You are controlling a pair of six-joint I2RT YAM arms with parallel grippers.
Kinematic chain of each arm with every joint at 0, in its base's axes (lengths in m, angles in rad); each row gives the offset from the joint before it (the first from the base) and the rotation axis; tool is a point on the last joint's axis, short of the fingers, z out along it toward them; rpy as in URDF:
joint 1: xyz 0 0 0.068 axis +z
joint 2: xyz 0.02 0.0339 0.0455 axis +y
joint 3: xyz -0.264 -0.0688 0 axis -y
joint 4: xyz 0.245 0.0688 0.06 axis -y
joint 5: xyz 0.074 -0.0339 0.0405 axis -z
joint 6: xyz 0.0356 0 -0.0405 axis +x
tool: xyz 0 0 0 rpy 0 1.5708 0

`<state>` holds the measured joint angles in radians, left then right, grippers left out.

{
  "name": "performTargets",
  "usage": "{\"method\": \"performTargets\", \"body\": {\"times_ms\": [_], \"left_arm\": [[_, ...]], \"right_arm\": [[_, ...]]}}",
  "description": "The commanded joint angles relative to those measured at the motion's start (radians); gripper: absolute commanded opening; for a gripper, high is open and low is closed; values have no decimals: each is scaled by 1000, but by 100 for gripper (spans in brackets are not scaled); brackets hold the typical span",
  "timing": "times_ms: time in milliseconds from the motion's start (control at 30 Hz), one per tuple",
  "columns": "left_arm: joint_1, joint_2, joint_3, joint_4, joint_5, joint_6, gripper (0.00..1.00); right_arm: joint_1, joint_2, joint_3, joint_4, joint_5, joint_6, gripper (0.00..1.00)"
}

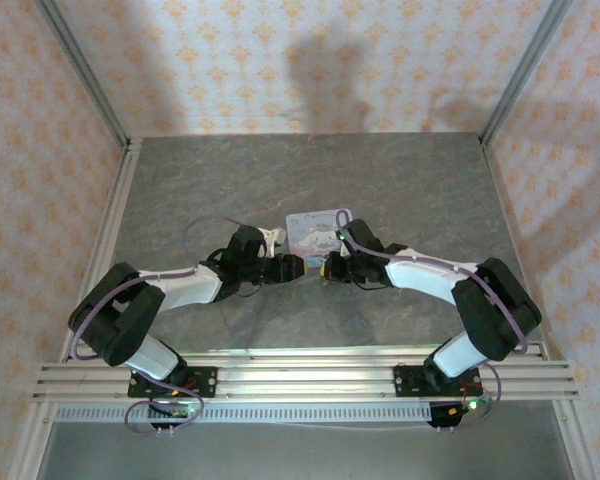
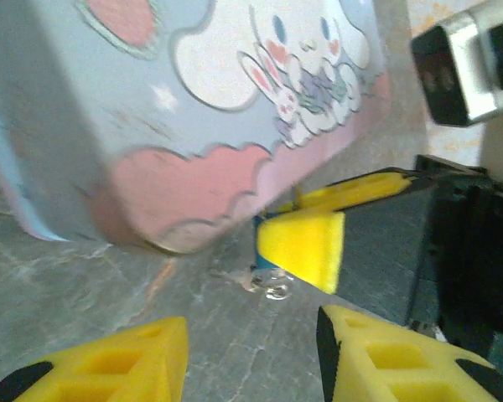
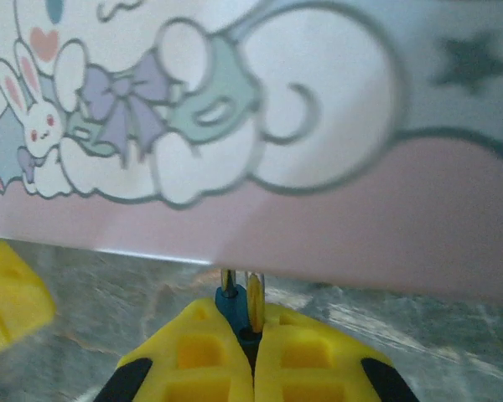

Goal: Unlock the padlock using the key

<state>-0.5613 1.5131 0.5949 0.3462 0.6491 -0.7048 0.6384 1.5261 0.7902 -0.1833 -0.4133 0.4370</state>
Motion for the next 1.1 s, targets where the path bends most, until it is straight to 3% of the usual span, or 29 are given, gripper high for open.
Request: {"method": "performTargets", "body": {"times_ms": [0, 333, 667, 767, 933, 1067], "left_arm": [[0, -18, 29, -67, -97, 59, 45], [1, 105, 55, 59, -84, 56, 43], [1, 159, 95, 66, -118, 66, 40], [0, 155, 99, 63, -134, 71, 39], [-8, 143, 98, 69, -150, 73, 39], [-12, 129, 97, 55, -155, 83, 39]], "right_arm": [[-3, 14, 89, -256, 120, -237, 0], [7, 91, 254, -472, 265, -483, 0], [46, 139, 323, -501, 370, -596, 0], [31, 148, 322, -473, 322, -583, 0], [-35, 184, 347, -444, 136, -436, 0], [-27, 184, 340, -417, 65, -452, 0]]}}
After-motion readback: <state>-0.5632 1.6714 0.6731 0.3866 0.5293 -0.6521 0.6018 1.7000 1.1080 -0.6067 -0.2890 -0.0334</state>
